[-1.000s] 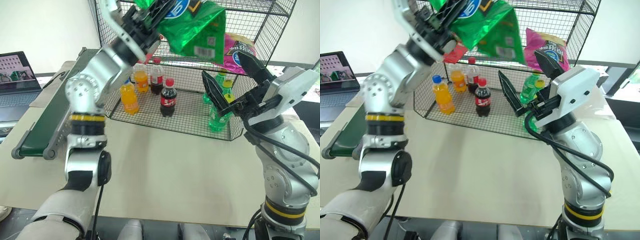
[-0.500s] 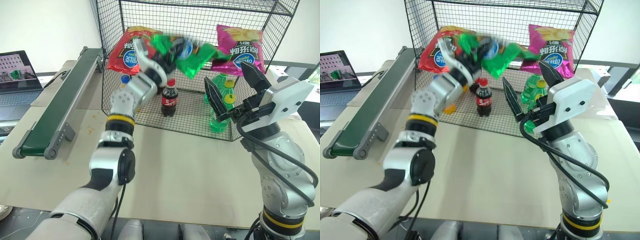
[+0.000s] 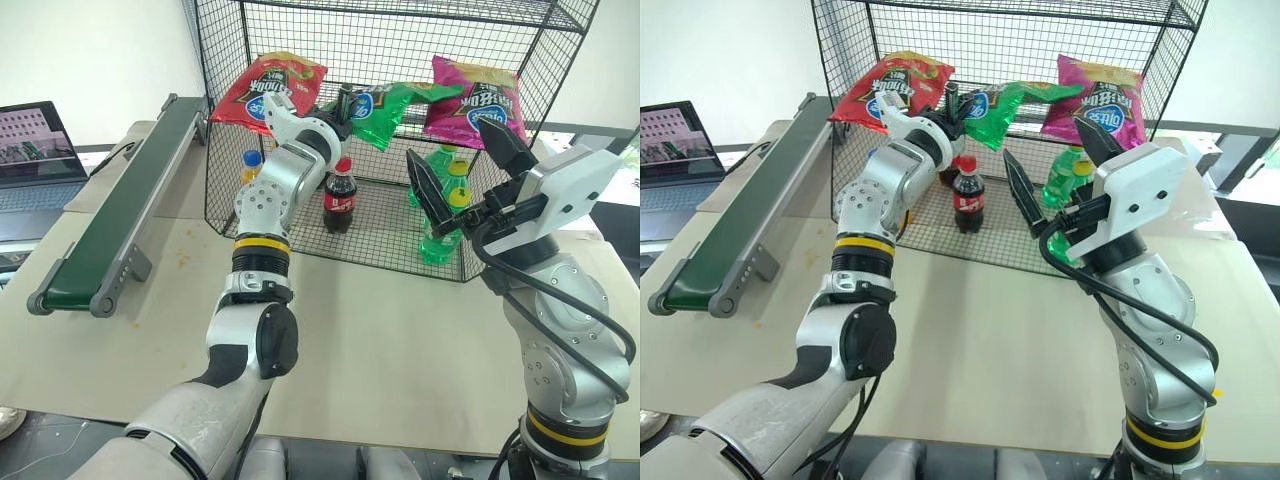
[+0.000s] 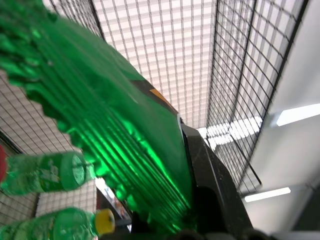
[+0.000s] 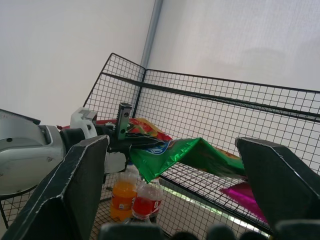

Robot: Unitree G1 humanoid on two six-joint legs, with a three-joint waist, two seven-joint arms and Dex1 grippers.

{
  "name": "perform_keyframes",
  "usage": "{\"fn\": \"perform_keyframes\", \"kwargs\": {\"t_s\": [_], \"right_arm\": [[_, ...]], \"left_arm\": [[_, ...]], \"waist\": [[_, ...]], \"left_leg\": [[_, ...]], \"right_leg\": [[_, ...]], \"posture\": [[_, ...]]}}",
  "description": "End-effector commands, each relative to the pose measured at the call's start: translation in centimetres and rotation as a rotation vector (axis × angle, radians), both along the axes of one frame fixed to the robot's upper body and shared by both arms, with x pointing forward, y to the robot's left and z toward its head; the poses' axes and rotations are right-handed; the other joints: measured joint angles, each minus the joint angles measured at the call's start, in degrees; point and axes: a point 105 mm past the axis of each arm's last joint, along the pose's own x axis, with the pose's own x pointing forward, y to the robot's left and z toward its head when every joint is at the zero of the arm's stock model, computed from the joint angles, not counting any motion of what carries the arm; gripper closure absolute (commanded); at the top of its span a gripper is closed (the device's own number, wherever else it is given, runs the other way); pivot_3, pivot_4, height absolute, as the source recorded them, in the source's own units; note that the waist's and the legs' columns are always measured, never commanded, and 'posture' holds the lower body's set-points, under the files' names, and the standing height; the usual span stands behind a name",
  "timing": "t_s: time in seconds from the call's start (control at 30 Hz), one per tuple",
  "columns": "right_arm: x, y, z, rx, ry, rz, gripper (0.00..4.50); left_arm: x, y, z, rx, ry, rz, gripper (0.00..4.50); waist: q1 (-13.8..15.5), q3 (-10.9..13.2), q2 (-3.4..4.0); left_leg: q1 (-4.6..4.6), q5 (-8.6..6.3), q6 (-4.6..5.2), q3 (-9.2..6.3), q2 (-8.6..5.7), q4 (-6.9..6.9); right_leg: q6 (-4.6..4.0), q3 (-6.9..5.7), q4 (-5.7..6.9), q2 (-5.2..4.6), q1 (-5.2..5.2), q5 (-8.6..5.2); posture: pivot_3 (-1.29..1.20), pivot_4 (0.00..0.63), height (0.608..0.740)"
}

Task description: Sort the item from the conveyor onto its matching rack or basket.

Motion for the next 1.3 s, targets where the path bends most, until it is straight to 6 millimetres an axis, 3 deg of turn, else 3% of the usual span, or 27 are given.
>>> {"fn": "perform_keyframes", "kwargs": {"t_s": [0.03,0.23,0.4,0.6,0.77,0.93,1.3], "right_arm": [[-0.7,0.1,1.1,-0.003,-0.050,-0.005,0.00],[-0.7,-0.1,1.1,-0.002,-0.053,-0.024,0.00],[-0.8,-0.2,0.9,0.002,-0.045,-0.031,0.00],[-0.7,-0.3,0.8,0.001,-0.042,-0.036,0.00],[-0.6,-0.2,0.7,0.002,-0.040,-0.031,0.00],[-0.5,0.0,0.7,0.000,-0.039,-0.024,0.00],[-0.6,-0.1,0.8,0.000,-0.042,-0.029,0.00]], "left_arm": [[0.4,-0.9,0.6,0.017,0.023,0.056,4.42],[0.0,-2.8,1.1,0.011,0.018,0.040,4.42],[-1.7,-5.3,1.9,0.076,-0.060,-0.060,4.42],[-2.5,-5.6,2.0,0.198,-0.148,-0.067,4.42],[-2.2,-3.9,3.0,0.222,-0.167,0.061,4.42],[-2.3,-3.5,2.8,0.235,-0.120,0.133,4.42],[-2.9,-5.7,0.6,0.196,0.007,0.042,4.42]], "waist": [[-0.01,0.00,0.00],[-0.05,0.00,0.00],[-0.05,0.00,0.00],[-0.03,0.00,0.00],[-0.03,0.00,0.00],[-0.05,0.00,0.00],[0.03,0.00,0.00]], "left_leg": [[-0.01,0.00,0.00,0.00,0.00,0.00],[0.01,0.01,0.00,0.00,-0.01,-0.01],[0.00,0.02,-0.01,0.00,-0.01,-0.01],[0.01,0.03,-0.04,0.00,-0.01,-0.01],[0.02,0.04,-0.05,0.00,-0.01,-0.01],[0.03,0.04,-0.04,0.00,-0.01,-0.01],[0.01,0.05,-0.03,0.00,-0.02,0.02]], "right_leg": [[0.00,0.00,0.00,0.00,0.00,0.00],[0.01,0.00,0.00,0.00,0.00,0.00],[0.01,0.00,0.02,0.00,0.00,-0.01],[0.02,0.01,0.04,-0.01,0.00,-0.01],[0.01,0.01,0.06,0.00,0.00,-0.01],[0.01,0.02,0.08,0.00,0.00,-0.01],[0.01,0.03,0.11,-0.01,0.00,0.00]], "posture": [[0.00,0.150,0.740],[0.00,0.150,0.740],[0.00,0.150,0.740],[0.00,0.150,0.740],[0.00,0.150,0.740],[0.00,0.150,0.740],[0.00,0.150,0.740]]}}
